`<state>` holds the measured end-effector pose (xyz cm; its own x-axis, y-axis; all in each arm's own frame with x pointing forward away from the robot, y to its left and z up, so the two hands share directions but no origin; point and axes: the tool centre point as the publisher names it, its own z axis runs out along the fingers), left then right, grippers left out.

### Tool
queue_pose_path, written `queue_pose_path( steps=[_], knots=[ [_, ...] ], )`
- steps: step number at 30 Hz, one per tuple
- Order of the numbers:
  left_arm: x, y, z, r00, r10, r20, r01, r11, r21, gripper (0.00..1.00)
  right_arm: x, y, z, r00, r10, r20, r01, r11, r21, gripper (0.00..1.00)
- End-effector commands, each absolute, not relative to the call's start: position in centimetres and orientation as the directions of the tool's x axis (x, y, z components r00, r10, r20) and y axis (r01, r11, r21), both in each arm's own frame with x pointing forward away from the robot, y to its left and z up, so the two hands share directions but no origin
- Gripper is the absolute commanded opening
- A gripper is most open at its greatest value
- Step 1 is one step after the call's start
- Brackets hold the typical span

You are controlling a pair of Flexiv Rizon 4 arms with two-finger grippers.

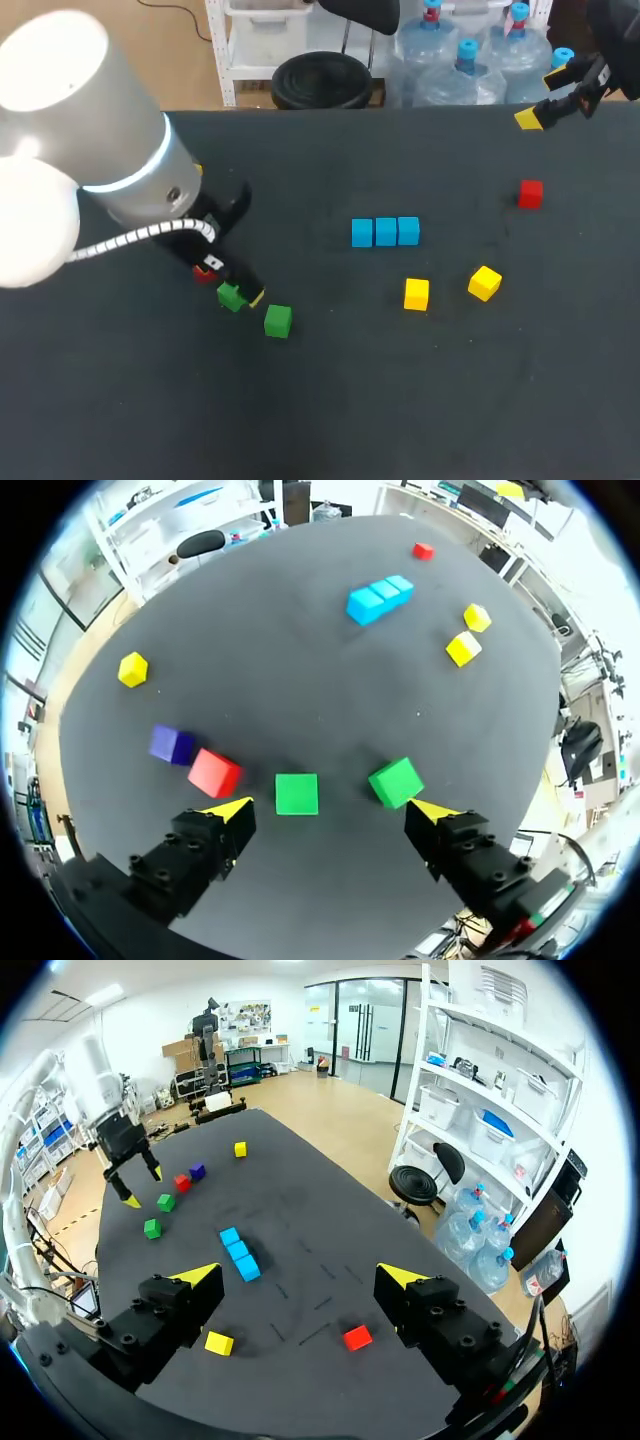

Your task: Place the blue cubes, place green cubes on the blue cubes, place the yellow cubes on the green cubes, then place the red cubes on the yellow cubes, and place purple cube on the red cubes.

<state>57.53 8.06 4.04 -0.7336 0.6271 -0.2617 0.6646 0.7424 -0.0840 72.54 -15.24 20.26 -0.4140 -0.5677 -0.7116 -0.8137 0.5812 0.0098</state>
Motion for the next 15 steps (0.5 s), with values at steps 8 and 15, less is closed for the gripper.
queue_pose_path(
  steps=[8,15],
  knots=[
    [58.9,8.3,1.2,-0.719,0.648,-0.25,0.679,0.732,-0.056,0.59,72.5,-15.3,20.3,-0.414,-0.568,-0.712,-0.813,0.582,0.009,1.0],
    [59.8,8.4,0.3,-0.704,0.673,-0.225,0.698,0.715,-0.045,0.55,72.5,-15.3,20.3,-0.414,-0.568,-0.712,-0.813,0.582,0.009,1.0]
  ],
)
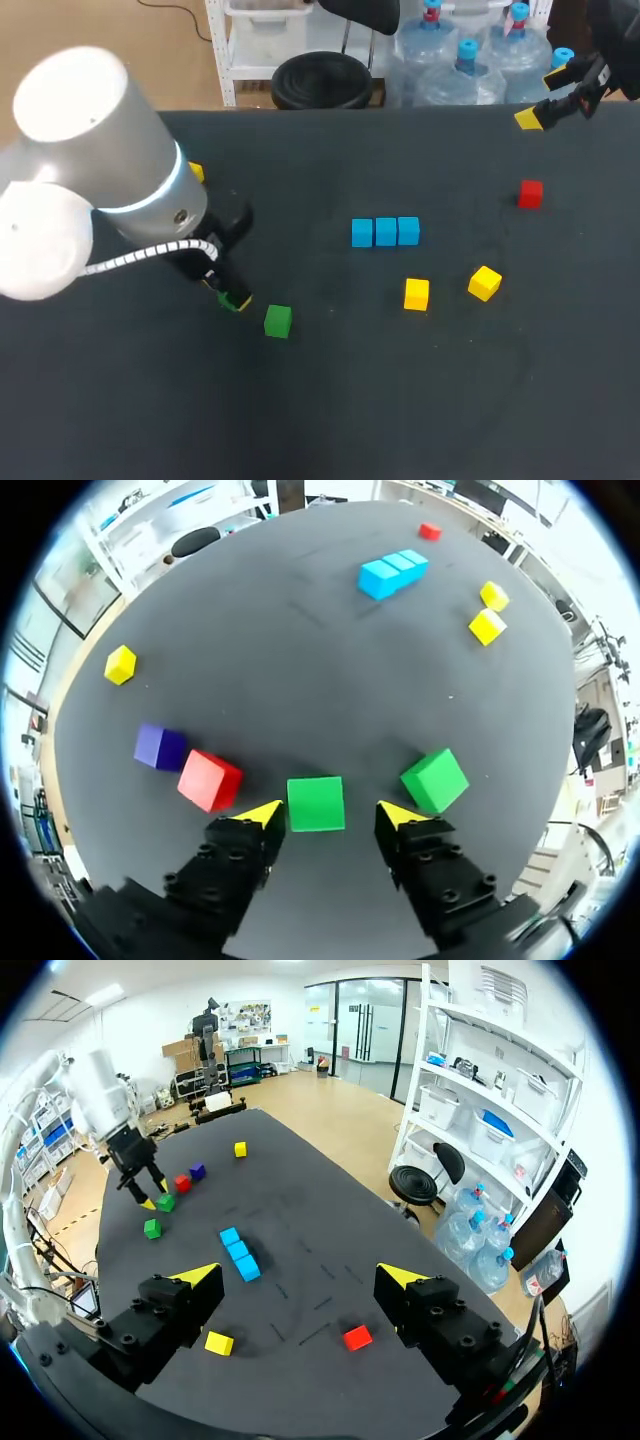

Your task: Place the blue cubes, place green cubes on the blue cubes, place the yellow cubes on the green cubes, then place the red cubes on the yellow cubes, and place purple cube on the red cubes.

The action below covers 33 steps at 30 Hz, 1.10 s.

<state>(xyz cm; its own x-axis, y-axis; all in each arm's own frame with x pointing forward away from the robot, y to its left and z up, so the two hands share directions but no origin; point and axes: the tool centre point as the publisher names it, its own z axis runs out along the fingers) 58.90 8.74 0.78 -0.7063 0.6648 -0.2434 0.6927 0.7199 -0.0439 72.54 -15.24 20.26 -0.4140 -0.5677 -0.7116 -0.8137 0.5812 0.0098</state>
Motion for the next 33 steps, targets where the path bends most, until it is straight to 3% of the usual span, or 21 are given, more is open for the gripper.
queue_pose_path(
  steps=[1,2,3,4,5,16,23,33],
  knots=[
    [59.9,8.4,0.2,-0.703,0.676,-0.221,0.7,0.713,-0.044,0.53,72.5,-15.3,20.3,-0.414,-0.568,-0.712,-0.813,0.582,0.009,1.0],
    [59.9,8.4,0.1,-0.703,0.677,-0.22,0.7,0.712,-0.045,0.46,72.5,-15.3,20.3,-0.414,-0.568,-0.712,-0.813,0.582,0.009,1.0],
    [60.0,8.4,0.0,-0.7,0.681,-0.216,0.704,0.709,-0.045,0.33,72.5,-15.3,20.3,-0.414,-0.568,-0.712,-0.813,0.582,0.009,1.0],
    [60.0,8.4,0.0,-0.698,0.683,-0.214,0.706,0.707,-0.045,0.04,72.5,-15.3,20.3,-0.414,-0.568,-0.712,-0.813,0.582,0.009,1.0],
    [60.0,8.4,0.0,-0.693,0.689,-0.211,0.711,0.702,-0.043,0.0,72.5,-15.3,20.3,-0.414,-0.568,-0.712,-0.813,0.582,0.009,1.0],
    [61.0,7.5,4.1,-0.571,0.79,-0.226,0.816,0.576,-0.046,0.0,72.5,-15.3,20.3,-0.414,-0.568,-0.712,-0.813,0.582,0.009,1.0],
    [62.6,5.6,7.5,-0.385,0.889,-0.248,0.914,0.404,0.031,0.0,72.5,-15.3,20.3,-0.414,-0.568,-0.712,-0.813,0.582,0.009,1.0],
    [64.5,-0.2,8.0,-0.086,0.977,-0.193,0.991,0.104,0.089,0.0,72.5,-15.3,20.3,-0.414,-0.568,-0.712,-0.813,0.582,0.009,1.0]
  ],
)
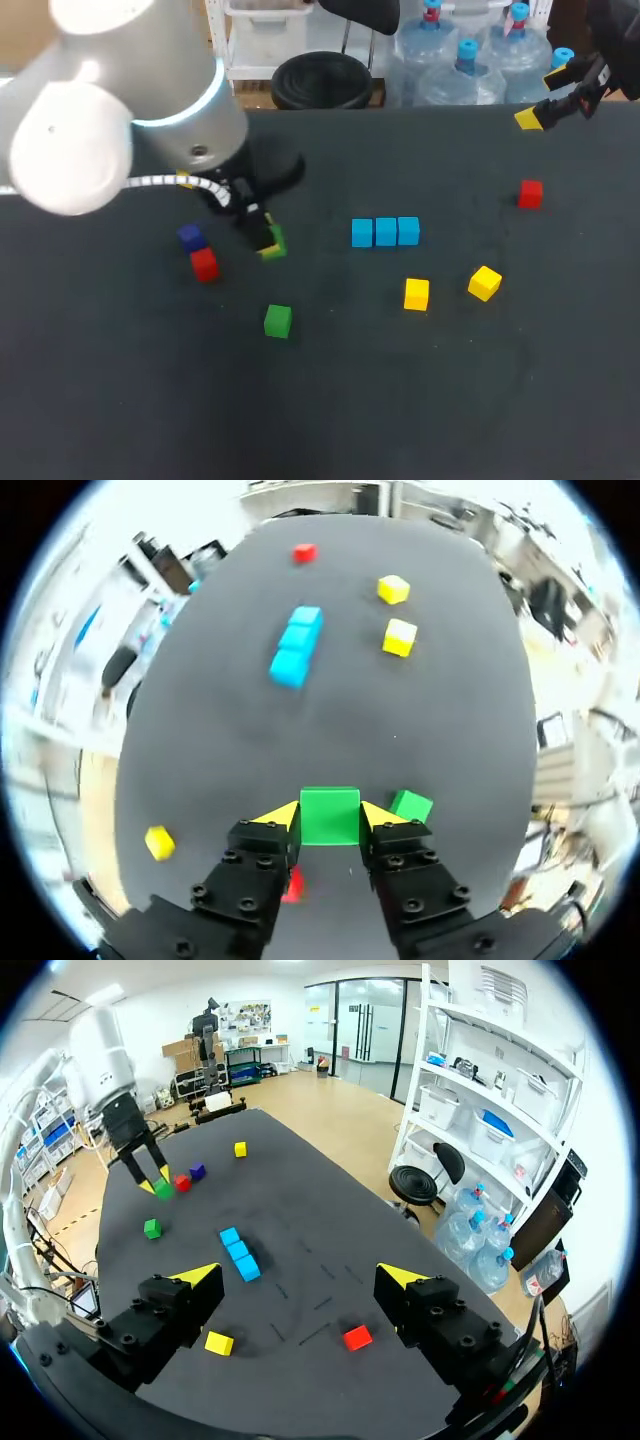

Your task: Place the blue cubes, place green cubes on the blue cubes, place the yellow cubes on the green cubes, then place the red cubes on the yellow cubes, and place purple cube on the red cubes.

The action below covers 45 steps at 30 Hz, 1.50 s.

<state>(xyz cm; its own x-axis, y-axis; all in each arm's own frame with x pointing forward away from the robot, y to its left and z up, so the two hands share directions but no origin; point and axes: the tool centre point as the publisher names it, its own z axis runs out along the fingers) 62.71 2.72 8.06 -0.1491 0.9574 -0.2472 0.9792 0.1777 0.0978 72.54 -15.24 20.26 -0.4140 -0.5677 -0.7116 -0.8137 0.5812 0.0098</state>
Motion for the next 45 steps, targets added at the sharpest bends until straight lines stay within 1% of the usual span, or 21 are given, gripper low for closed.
queue_pose_path(
  steps=[1,9,13,20,21,30,45],
  knots=[
    [64.7,-0.8,8.2,-0.061,0.979,-0.192,0.993,0.08,0.091,0.0,72.5,-15.3,20.3,-0.414,-0.568,-0.712,-0.813,0.582,0.009,1.0],
    [66.0,-3.8,8.8,0.075,0.98,-0.183,0.995,-0.06,0.084,0.0,72.5,-15.3,20.3,-0.414,-0.568,-0.712,-0.813,0.582,0.009,1.0],
    [66.7,-4.8,8.7,0.112,0.979,-0.172,0.992,-0.101,0.071,0.0,72.5,-15.3,20.3,-0.414,-0.568,-0.712,-0.813,0.582,0.009,1.0],
    [67.9,-6.2,8.2,0.094,0.982,-0.166,0.995,-0.087,0.047,0.0,72.5,-15.3,20.3,-0.414,-0.568,-0.712,-0.813,0.582,0.009,1.0],
    [68.4,-6.6,7.8,0.064,0.981,-0.185,0.998,-0.058,0.039,0.0,72.5,-15.3,20.3,-0.414,-0.568,-0.712,-0.813,0.582,0.009,1.0],
    [70.0,-7.8,6.1,0.022,0.978,-0.208,0.998,-0.009,0.066,0.0,72.5,-15.3,20.3,-0.414,-0.568,-0.712,-0.813,0.582,0.009,1.0],
    [71.4,-9.1,4.8,0.051,0.982,-0.184,0.997,-0.039,0.067,0.0,72.5,-15.3,20.3,-0.414,-0.568,-0.712,-0.813,0.582,0.009,1.0]
  ],
)
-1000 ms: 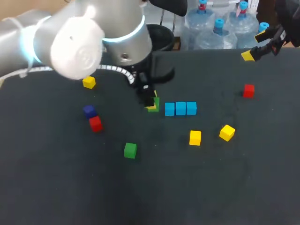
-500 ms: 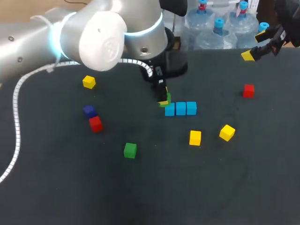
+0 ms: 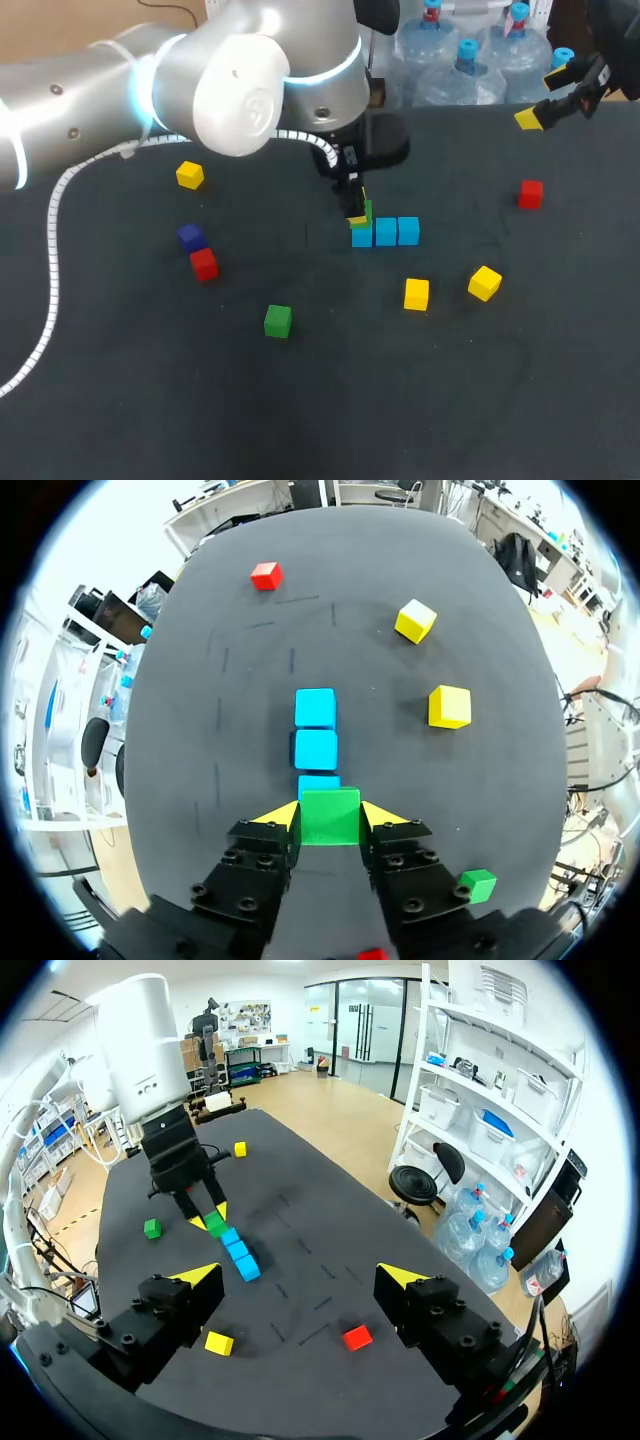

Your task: Place the blue cubes, place green cubes on the blue cubes, place the yellow cubes on the green cubes, then place the red cubes on the yellow cubes, and place purple cube on the red cubes.

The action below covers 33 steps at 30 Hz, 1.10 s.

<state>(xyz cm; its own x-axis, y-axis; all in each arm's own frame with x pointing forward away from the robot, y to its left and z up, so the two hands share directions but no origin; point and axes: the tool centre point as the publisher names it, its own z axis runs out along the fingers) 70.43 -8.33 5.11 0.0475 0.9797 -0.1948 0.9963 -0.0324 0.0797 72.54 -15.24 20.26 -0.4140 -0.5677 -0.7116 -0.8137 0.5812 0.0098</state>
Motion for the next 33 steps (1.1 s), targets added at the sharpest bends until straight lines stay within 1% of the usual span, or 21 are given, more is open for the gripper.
queue_pose_path(
  steps=[1,16,33],
  knots=[
    [71.5,-9.3,4.7,0.052,0.982,-0.183,0.997,-0.041,0.067,0.0,72.5,-15.3,20.3,-0.414,-0.568,-0.712,-0.813,0.582,0.009,1.0],
    [72.7,-10.4,3.8,0.052,0.977,-0.206,0.998,-0.048,0.027,0.0,72.5,-15.3,20.3,-0.414,-0.568,-0.712,-0.813,0.582,0.009,1.0],
    [73.3,-9.8,2.7,0.02,0.98,-0.199,1.0,-0.018,0.011,0.0,72.5,-15.3,20.3,-0.414,-0.568,-0.712,-0.813,0.582,0.009,1.0]
  ],
)
